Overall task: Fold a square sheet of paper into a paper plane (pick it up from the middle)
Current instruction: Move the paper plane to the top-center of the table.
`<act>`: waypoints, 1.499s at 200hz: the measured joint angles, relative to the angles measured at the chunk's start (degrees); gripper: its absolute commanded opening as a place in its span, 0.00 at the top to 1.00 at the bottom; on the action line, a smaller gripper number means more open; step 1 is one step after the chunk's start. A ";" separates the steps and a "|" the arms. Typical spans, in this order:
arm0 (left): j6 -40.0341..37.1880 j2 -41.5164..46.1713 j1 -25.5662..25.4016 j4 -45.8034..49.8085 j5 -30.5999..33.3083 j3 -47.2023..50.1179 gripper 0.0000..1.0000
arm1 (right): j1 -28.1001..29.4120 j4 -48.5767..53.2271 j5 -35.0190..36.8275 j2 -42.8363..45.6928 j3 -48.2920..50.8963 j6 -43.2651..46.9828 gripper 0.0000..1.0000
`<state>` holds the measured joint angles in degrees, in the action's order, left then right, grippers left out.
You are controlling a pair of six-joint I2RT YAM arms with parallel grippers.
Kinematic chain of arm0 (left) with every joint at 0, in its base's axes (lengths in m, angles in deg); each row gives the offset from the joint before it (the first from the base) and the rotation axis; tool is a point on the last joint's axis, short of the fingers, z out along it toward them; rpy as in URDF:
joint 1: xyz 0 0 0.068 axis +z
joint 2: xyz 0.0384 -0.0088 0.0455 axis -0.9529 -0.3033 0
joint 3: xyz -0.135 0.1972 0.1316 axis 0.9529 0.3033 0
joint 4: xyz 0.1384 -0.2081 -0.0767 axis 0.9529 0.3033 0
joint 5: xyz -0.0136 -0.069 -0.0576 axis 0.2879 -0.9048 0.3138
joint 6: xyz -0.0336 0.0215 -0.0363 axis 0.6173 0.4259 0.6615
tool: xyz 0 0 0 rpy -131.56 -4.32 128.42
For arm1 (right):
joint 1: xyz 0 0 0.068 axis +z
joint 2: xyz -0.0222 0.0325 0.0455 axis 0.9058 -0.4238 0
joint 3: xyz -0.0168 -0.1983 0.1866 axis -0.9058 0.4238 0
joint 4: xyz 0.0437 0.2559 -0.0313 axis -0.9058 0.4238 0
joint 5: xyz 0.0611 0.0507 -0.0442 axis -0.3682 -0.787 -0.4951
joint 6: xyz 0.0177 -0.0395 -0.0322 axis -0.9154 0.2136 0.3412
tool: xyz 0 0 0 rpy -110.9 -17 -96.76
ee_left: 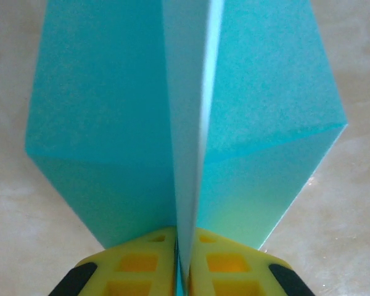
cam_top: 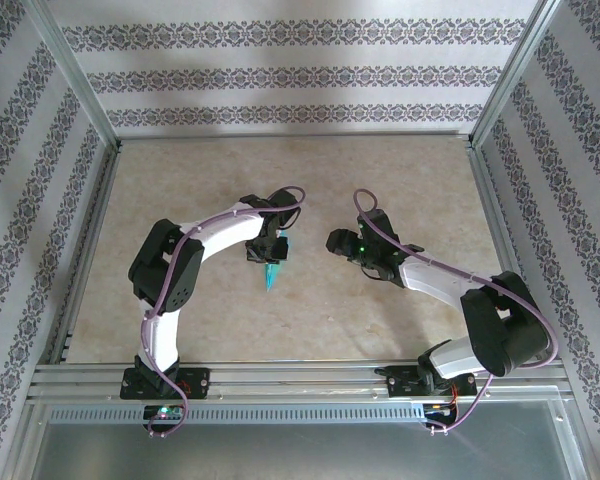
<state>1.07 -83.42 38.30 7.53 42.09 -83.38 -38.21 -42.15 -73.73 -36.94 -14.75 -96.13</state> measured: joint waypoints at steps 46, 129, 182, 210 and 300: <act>0.61 -0.72 0.00 0.00 -0.02 0.02 0.81 | -0.39 0.00 0.00 0.02 0.00 0.00 0.32; 1.25 -2.69 -0.13 0.02 0.33 -0.02 0.81 | -0.74 0.00 0.00 0.02 0.00 -0.02 0.32; 1.88 -2.91 -0.46 0.07 1.01 -0.22 0.80 | -0.74 0.00 -0.02 0.00 0.00 -0.04 0.32; 2.29 -2.95 -0.46 0.04 1.05 -0.17 0.80 | -0.74 0.00 -0.02 0.00 0.00 -0.04 0.31; 3.41 -2.67 -0.44 0.04 3.58 -0.20 0.93 | -1.42 1.62 2.27 2.80 0.15 3.17 0.16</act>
<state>4.48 -86.09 37.87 7.57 45.67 -83.57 -39.63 -40.53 -71.46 -34.14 -14.60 -92.96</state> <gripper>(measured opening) 0.082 0.835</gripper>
